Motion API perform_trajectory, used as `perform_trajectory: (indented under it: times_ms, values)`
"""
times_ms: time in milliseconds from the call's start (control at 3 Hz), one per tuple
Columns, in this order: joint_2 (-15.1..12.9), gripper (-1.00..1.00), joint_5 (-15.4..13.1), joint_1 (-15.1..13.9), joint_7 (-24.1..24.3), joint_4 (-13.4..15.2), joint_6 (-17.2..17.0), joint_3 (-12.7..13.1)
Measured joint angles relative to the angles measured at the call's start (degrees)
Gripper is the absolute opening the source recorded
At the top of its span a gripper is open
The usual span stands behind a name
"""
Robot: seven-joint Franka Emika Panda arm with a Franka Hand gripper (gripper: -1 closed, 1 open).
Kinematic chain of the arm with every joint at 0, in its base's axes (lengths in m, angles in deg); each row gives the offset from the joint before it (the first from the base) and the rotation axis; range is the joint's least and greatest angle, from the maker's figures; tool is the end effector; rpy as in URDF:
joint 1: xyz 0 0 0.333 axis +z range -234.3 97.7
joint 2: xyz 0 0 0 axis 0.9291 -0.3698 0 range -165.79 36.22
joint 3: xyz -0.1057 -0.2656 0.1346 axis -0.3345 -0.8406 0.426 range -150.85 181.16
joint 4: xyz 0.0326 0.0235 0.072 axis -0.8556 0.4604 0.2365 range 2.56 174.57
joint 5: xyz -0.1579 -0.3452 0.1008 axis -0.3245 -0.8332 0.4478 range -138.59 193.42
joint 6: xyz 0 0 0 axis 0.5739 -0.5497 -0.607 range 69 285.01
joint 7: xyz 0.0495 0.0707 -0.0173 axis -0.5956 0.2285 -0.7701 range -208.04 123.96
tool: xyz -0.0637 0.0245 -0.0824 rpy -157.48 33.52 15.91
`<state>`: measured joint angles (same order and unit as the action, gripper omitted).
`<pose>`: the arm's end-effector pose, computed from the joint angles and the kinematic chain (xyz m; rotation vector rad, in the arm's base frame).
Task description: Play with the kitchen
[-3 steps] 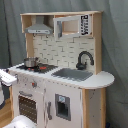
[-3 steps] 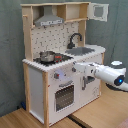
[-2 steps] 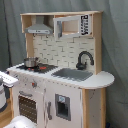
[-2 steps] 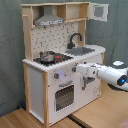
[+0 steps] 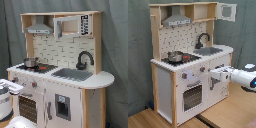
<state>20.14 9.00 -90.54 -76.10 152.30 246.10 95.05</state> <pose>0.2263 0.3853 0.3806 0.6664 1.4581 0.6634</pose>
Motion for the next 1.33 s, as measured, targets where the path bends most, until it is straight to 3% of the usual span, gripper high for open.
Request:
perform_trajectory:
  times_ms: [333,1333]
  values:
    - [-0.02,1.00,0.00,-0.70,-1.13,4.95,2.59,0.71]
    - [-0.11,1.00,0.00,-11.81,-6.24,4.66,14.79,1.15]
